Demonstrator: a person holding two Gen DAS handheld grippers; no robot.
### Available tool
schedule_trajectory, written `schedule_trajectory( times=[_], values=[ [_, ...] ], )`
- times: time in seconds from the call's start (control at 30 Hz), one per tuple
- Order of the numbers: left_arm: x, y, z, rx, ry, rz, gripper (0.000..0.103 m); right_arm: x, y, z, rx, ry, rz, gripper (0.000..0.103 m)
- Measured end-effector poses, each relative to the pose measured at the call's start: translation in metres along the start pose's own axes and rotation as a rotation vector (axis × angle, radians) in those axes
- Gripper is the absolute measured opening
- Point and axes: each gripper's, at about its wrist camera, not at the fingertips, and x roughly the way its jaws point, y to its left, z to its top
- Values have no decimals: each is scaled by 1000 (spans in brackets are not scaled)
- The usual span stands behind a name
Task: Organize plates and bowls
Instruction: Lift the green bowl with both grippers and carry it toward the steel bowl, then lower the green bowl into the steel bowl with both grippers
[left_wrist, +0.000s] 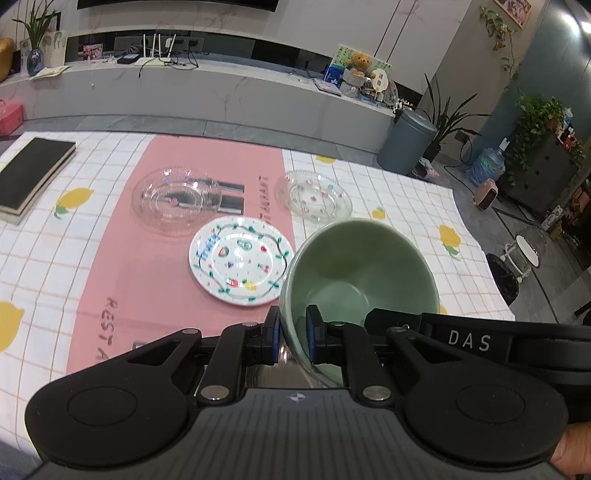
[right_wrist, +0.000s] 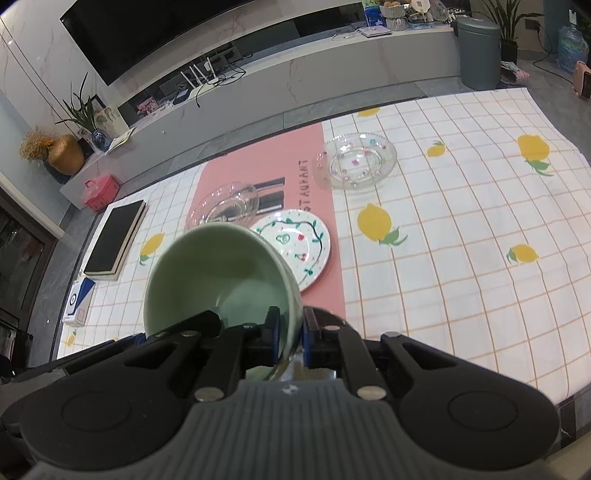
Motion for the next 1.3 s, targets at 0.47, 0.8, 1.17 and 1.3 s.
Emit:
schedule_trajectory(
  times=[0.47,0.8,1.17,1.3],
  values=[
    [13,0,-36,21,59,29,15,20,-14,-37,-8,54,-21,9],
    [30,2,-45,39,104,47,15,38,-25,-45,0,93,-22,9],
    [40,5,-48,42,126,53,16,47,-24,-46,-19,103,-35,9],
    [40,6,-46,38,130,51,16,48,-22,-45,-27,111,-38,10]
  ],
)
